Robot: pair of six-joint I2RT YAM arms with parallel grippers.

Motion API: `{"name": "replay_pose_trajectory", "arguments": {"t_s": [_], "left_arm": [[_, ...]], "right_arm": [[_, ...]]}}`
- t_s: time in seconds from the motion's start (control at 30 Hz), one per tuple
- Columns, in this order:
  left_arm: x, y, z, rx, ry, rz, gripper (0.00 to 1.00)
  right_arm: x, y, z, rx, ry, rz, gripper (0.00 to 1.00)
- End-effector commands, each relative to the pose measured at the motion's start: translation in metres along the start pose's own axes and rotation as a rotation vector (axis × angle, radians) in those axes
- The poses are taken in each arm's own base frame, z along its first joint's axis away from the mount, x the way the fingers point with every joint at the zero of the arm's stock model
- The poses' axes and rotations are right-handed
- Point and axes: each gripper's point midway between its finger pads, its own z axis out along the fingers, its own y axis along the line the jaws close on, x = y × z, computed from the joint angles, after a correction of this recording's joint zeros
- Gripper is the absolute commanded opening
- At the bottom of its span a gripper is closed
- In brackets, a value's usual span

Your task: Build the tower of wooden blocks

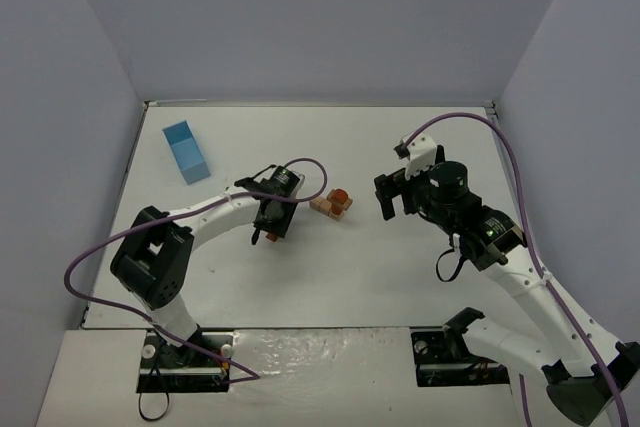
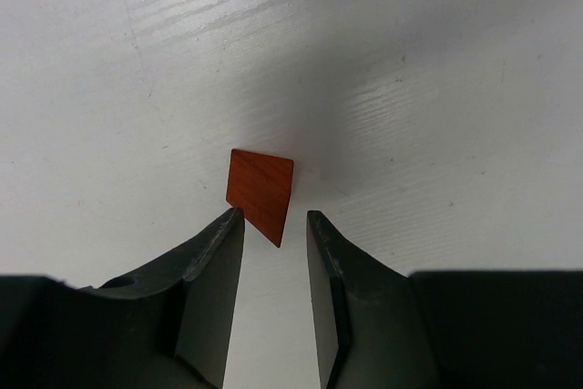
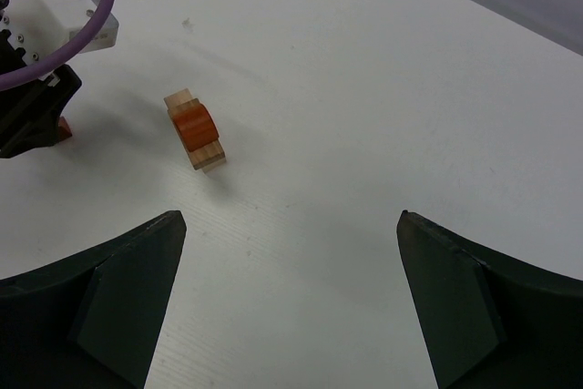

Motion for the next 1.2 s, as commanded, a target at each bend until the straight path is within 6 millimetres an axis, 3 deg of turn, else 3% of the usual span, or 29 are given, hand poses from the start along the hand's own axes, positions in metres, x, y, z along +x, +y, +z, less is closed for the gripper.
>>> {"name": "replay_pose_trajectory", "arguments": {"t_s": [0.0,0.7,1.17], "left_arm": [[-0.034,-0.003,-0.023,0.023,-0.121,-0.036,0.26],[-0.024,-0.009,-0.008,0.005,-0.071,-0.008,0.24],[-0.019,-0.005,-0.005,-0.017,-0.057,-0.019,0.12]], "right_arm": [[-0.021,-0.001,0.001,0.000,-0.060,0.012,1.00],[-0.018,-0.001,0.004,-0.004,-0.051,0.018,1.00],[-0.018,-0.001,0.003,-0.006,-0.052,0.019,1.00]]}}
